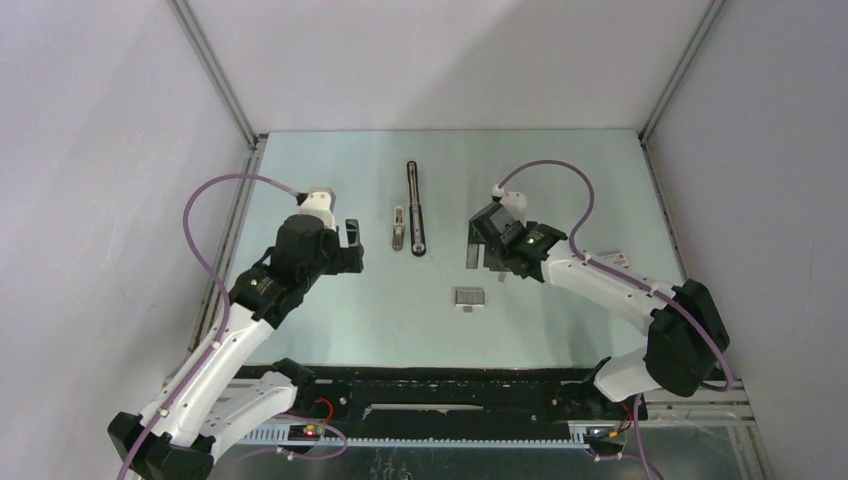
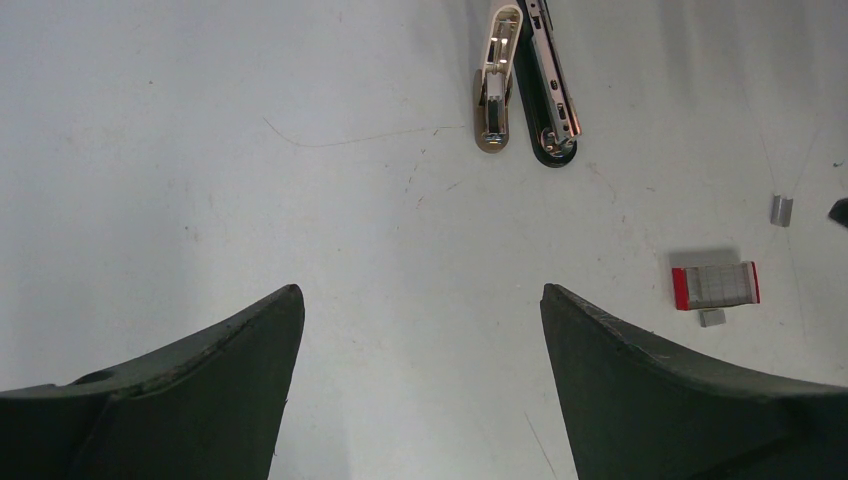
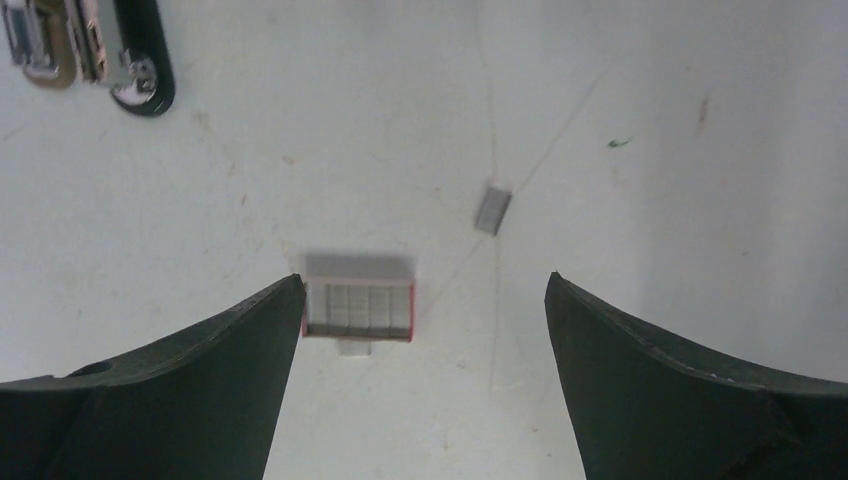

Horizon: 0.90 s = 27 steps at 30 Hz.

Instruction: Unload the staples from the stapler

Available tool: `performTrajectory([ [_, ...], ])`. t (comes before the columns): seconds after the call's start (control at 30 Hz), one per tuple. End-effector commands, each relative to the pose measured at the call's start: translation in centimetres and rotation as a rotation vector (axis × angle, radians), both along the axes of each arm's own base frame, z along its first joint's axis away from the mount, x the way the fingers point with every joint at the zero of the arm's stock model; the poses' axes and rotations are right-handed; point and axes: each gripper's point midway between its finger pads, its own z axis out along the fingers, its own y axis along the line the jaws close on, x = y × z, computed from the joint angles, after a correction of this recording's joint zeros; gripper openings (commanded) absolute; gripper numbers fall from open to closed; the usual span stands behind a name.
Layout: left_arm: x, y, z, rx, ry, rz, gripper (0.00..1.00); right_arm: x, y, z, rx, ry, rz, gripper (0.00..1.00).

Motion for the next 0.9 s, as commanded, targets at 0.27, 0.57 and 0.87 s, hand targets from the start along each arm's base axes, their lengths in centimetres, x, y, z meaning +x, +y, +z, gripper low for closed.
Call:
performTrajectory([
  [0.27,0.1,0.3,0.1,0.012,-0.012,-0.003,0.93,1.3,-3.4,1.4,0.146,-0.069,-0.103,1.00],
  [0.57,0.1,0.2,0.2,0.011,-0.012,-0.005,0.93,1.5,-4.1,0.5,0.210,-0.089,-0.083,1.00],
  [0.87,0.1,0.3,0.1,0.014,-0.013,-0.002,0.93,1.2,-5.1,-2.6,0.203,0.037,-0.156,1.00],
])
